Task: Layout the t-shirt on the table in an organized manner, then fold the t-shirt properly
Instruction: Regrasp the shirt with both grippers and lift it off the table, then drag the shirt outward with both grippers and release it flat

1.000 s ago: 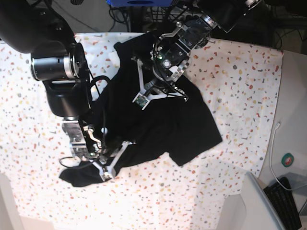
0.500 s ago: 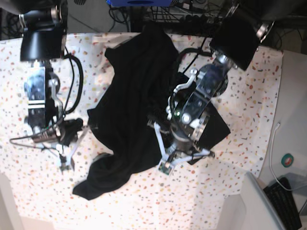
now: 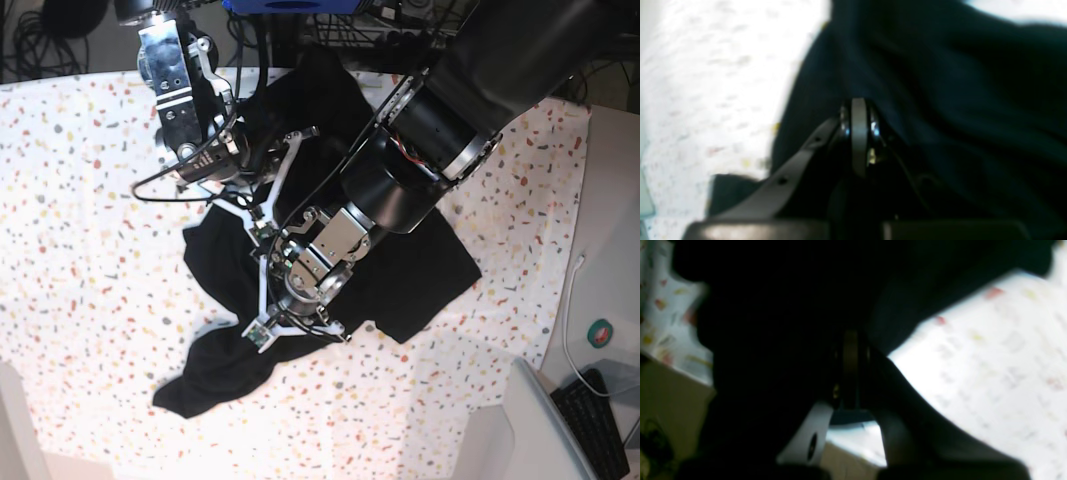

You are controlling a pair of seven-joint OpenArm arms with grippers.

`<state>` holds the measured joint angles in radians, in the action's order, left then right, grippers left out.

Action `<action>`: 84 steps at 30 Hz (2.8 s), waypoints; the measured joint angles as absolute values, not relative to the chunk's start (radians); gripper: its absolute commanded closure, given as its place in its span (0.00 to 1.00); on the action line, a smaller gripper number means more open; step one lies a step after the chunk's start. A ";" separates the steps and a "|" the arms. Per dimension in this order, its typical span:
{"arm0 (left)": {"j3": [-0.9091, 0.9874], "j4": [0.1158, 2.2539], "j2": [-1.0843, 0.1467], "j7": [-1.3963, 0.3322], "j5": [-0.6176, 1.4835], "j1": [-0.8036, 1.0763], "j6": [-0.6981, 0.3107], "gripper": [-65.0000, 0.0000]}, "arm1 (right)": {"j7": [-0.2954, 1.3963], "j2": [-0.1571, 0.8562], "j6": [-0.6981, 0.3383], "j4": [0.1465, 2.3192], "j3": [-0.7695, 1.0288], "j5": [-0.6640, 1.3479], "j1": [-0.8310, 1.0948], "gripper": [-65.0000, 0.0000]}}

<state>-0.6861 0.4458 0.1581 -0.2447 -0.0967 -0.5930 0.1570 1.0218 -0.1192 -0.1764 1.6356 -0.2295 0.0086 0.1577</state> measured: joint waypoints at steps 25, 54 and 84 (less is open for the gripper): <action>-0.670 1.138 -0.194 -0.659 -0.141 -0.182 0.210 1.00 | 0.723 0.113 -0.225 0.728 -0.093 0.234 -0.426 1.00; 0.376 1.551 -0.189 -0.701 0.065 0.058 -0.059 0.98 | 0.918 -0.001 -0.178 1.617 0.429 0.171 0.070 0.34; 0.457 1.496 -0.191 -0.410 0.091 0.213 -0.124 0.96 | 0.650 0.161 -0.191 1.064 0.439 0.162 -0.305 1.00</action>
<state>0.4568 1.4960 -0.1913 -0.4095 0.0914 0.2134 -0.1238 0.6502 0.1608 -0.1909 1.0637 0.4385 0.1623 -0.3050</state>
